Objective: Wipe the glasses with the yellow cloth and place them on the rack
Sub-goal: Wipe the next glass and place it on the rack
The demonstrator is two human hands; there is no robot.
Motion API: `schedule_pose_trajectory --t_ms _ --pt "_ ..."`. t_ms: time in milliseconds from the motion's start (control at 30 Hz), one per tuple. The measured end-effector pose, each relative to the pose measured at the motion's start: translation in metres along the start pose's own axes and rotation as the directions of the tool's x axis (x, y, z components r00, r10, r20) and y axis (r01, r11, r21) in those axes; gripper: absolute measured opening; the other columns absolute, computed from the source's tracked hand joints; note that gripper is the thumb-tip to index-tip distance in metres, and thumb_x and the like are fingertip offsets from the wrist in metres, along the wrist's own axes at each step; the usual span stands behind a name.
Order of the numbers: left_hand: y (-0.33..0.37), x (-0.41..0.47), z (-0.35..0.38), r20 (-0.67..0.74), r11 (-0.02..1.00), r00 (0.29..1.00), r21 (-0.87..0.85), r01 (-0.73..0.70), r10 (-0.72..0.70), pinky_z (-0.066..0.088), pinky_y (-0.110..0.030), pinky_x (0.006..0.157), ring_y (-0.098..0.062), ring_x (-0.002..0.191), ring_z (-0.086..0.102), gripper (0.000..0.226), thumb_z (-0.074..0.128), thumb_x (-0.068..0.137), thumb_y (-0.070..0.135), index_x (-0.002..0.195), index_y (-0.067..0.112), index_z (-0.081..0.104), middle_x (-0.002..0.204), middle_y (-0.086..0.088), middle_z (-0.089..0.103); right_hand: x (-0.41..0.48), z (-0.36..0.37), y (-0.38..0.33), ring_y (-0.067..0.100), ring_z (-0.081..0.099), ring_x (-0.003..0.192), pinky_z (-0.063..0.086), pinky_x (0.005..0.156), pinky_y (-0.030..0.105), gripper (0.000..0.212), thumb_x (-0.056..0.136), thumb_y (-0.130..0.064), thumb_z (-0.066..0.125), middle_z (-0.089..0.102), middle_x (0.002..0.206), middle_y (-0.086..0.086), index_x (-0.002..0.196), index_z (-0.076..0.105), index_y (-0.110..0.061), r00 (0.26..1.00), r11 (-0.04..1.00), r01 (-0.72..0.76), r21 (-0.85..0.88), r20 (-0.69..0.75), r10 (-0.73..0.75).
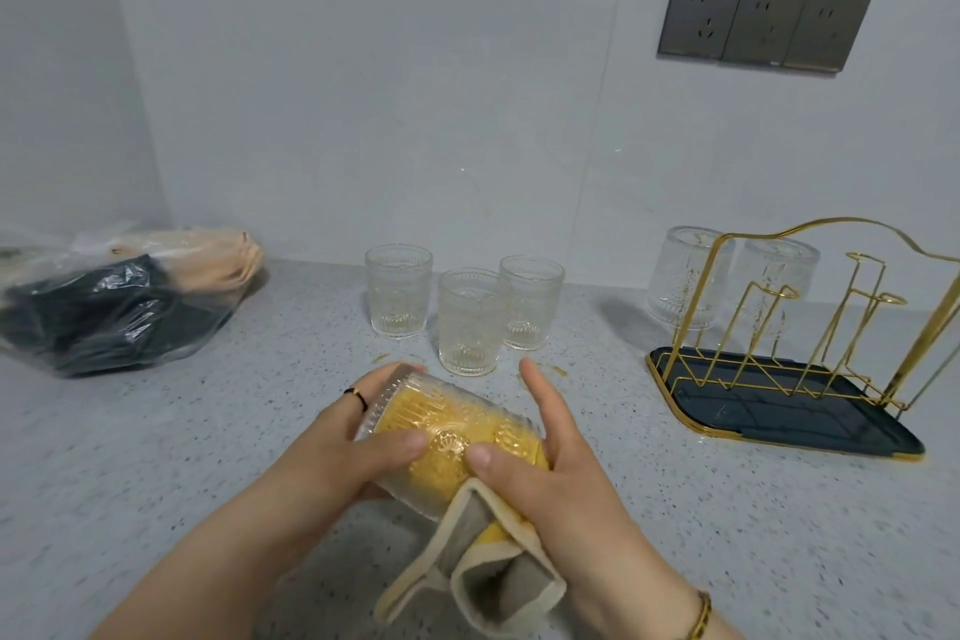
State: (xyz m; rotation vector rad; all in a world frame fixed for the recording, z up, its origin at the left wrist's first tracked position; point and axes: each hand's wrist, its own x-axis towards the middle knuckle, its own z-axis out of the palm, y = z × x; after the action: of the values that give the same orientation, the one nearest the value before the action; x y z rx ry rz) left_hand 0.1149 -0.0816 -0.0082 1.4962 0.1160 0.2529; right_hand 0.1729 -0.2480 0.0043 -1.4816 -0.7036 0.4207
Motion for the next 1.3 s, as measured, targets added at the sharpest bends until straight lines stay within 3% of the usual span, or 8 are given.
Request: schedule_pose_trajectory --t_ms 200,333,433,600,833,1033,1233,1300 --pt "-0.006 0.001 0.007 -0.02 0.976 0.981 -0.107 0.192 -0.195 0.056 -0.03 0.051 -0.023 0.065 0.071 0.044 0.071 0.061 0.04 0.095 0.013 0.067 0.08 -0.011 0.074 0.0 0.013 0.008 0.004 0.059 0.072 0.049 0.068 0.018 0.102 0.073 -0.027 0.072 0.056 0.087 -0.012 0.109 -0.01 -0.075 0.983 0.862 0.156 -0.483 0.158 -0.09" --pt "-0.006 0.002 0.003 0.091 0.98 0.99 -0.155 0.121 -0.108 0.058 -0.035 0.07 -0.027 0.091 0.07 0.088 0.087 0.039 0.04 0.119 0.032 0.052 0.104 -0.007 0.072 0.002 0.004 0.001 0.011 0.065 0.084 0.053 0.074 0.021 0.093 0.066 -0.026 0.076 0.059 0.108 -0.005 0.112 0.008 -0.071 0.994 0.966 0.101 -0.24 0.062 -0.088" --pt "-0.003 0.003 0.002 0.066 0.994 0.998 -0.11 0.026 -0.018 0.056 -0.028 0.066 -0.023 0.088 0.071 0.092 0.086 0.03 0.026 0.114 0.042 0.051 0.101 -0.002 0.071 0.003 -0.004 -0.001 -0.001 0.031 0.121 0.033 0.097 0.02 0.083 0.052 -0.039 0.069 0.028 0.13 -0.021 0.115 0.019 -0.061 0.999 0.999 0.037 -0.032 -0.031 -0.038" --pt "-0.002 0.0 0.006 -0.055 0.989 0.998 -0.148 0.003 -0.011 0.055 -0.029 0.053 -0.021 0.068 0.071 0.07 0.076 0.043 0.026 0.109 0.034 0.054 0.098 -0.007 0.067 0.001 -0.002 -0.002 0.003 0.062 0.094 0.05 0.083 0.02 0.098 0.065 -0.022 0.078 0.046 0.116 -0.022 0.113 0.007 -0.07 0.993 0.974 0.043 -0.221 0.113 -0.018" --pt "-0.001 0.005 0.001 -0.225 0.937 0.972 -0.349 -0.014 -0.069 0.058 -0.036 0.058 -0.028 0.089 0.07 0.065 0.07 0.062 0.031 0.123 0.013 0.052 0.114 -0.015 0.065 0.001 -0.009 -0.006 0.006 0.058 0.078 0.047 0.066 0.015 0.091 0.076 -0.019 0.069 0.057 0.093 -0.014 0.122 0.004 -0.061 0.977 0.82 0.208 -0.533 0.065 -0.205" --pt "0.013 0.004 0.004 -0.466 0.788 0.877 -0.582 -0.2 -0.122 0.054 -0.024 0.045 -0.022 0.082 0.062 0.011 0.054 0.086 0.02 0.096 0.016 0.054 0.096 -0.005 0.061 0.011 -0.013 -0.001 0.016 0.063 0.087 0.051 0.075 0.028 0.034 0.081 -0.013 0.062 0.064 0.098 -0.004 0.111 0.057 -0.026 0.882 0.996 0.04 0.075 -0.471 0.0" --pt "0.01 0.001 0.015 -0.445 0.759 0.893 -0.604 -0.243 -0.069 0.053 -0.025 0.047 -0.017 0.077 0.065 0.008 0.051 0.087 0.02 0.094 0.017 0.055 0.086 -0.001 0.066 0.01 0.005 0.008 0.013 0.063 0.053 0.051 0.047 0.024 0.025 0.083 -0.01 0.056 0.065 0.072 0.006 0.109 0.057 -0.009 0.925 0.893 -0.114 0.434 -0.282 0.256" --pt "0.007 0.001 0.018 -0.389 0.799 0.92 -0.569 -0.195 -0.053 0.055 -0.028 0.058 -0.021 0.089 0.066 0.039 0.065 0.073 0.019 0.11 0.012 0.054 0.101 -0.006 0.067 0.01 0.008 0.009 0.014 0.064 0.056 0.052 0.05 0.025 0.023 0.083 -0.009 0.057 0.067 0.075 0.006 0.105 0.058 -0.014 0.932 0.889 -0.114 0.443 -0.263 0.25"
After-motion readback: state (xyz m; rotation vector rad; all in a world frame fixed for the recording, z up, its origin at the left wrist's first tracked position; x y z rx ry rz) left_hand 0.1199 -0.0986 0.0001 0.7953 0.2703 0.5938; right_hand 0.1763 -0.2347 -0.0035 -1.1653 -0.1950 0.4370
